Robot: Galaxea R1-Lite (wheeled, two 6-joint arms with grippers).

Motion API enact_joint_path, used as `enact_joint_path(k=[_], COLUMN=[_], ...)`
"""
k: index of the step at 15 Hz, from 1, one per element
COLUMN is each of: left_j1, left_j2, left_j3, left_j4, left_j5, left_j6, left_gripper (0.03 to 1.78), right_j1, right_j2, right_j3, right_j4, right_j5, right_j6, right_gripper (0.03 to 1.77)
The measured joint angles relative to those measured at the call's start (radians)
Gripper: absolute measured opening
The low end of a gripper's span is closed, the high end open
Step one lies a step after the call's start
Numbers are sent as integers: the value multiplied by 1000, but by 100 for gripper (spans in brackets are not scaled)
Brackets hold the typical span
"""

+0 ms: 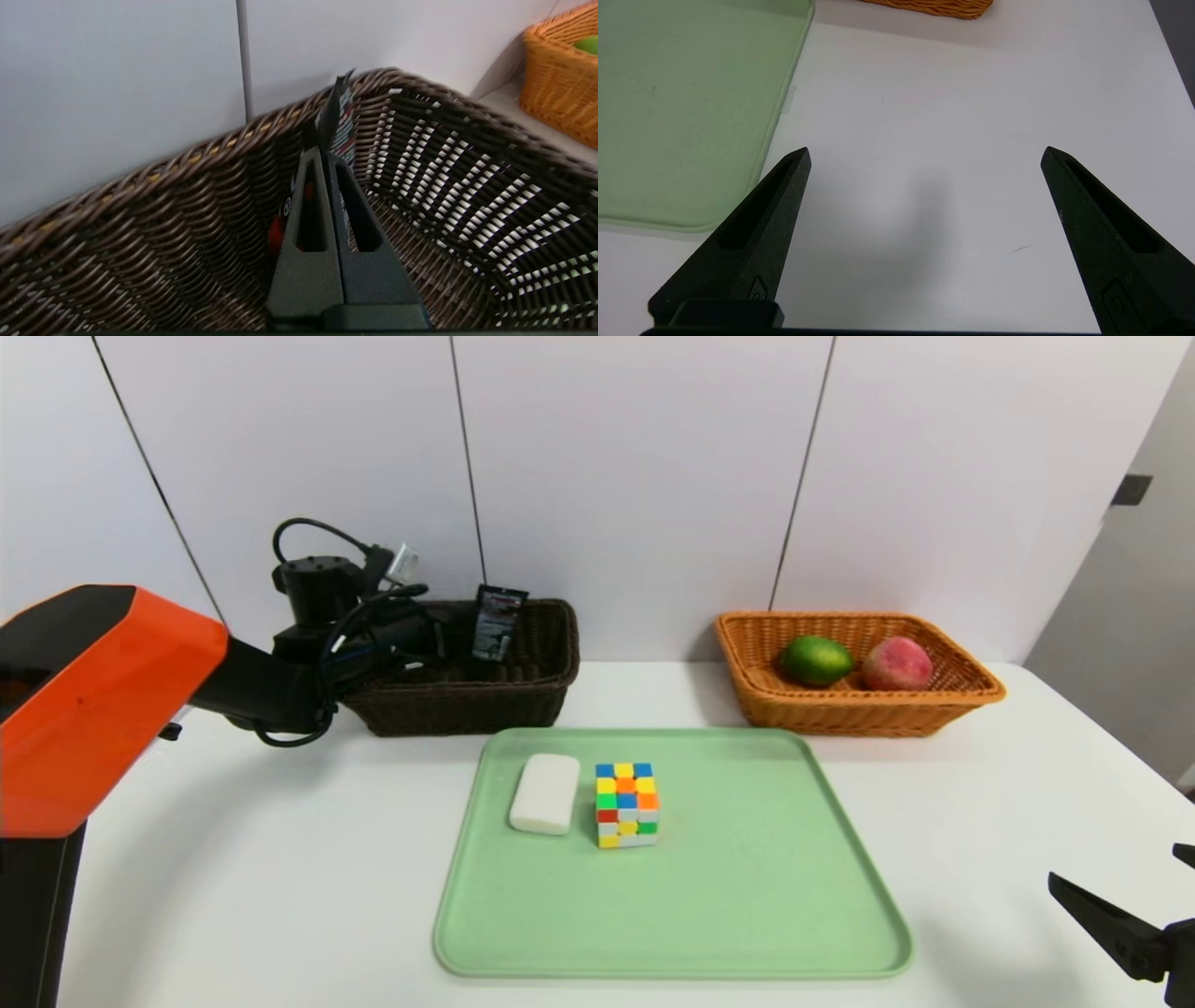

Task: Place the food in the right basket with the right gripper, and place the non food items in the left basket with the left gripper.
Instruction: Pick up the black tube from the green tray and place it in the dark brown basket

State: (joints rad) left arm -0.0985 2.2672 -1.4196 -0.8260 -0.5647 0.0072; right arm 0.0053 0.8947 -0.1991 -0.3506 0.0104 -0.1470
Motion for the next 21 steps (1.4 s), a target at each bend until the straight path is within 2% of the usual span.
enact_joint_path(k=[3,12,14,16,18,19,21], left_j1=[5,6,5,5,5,5,4], left_j2=[17,20,20,24,27,27,27], left_j3=[-6,-22,-23,-27,-28,-28,-29], left_j4=[16,18,15,15,21,16,-9], left_j5=[0,7,12,66,103,111,114], left_j6=[39,42,76,150,158,159,159], left_gripper=[4,4,4,4,4,14,50], right_j1=[0,0,0,0,0,0,0], right_j2=[0,-1,-1,-1,-1,-1,0], right_j3=[3,4,5,9,10,10,11], right_j4=[0,0,0,0,0,0,0], right_j5=[0,0,2,15,15,15,15], right_j6=[3,3,3,3,4,3,3], right_gripper=[170,170,170,171,171,171,171])
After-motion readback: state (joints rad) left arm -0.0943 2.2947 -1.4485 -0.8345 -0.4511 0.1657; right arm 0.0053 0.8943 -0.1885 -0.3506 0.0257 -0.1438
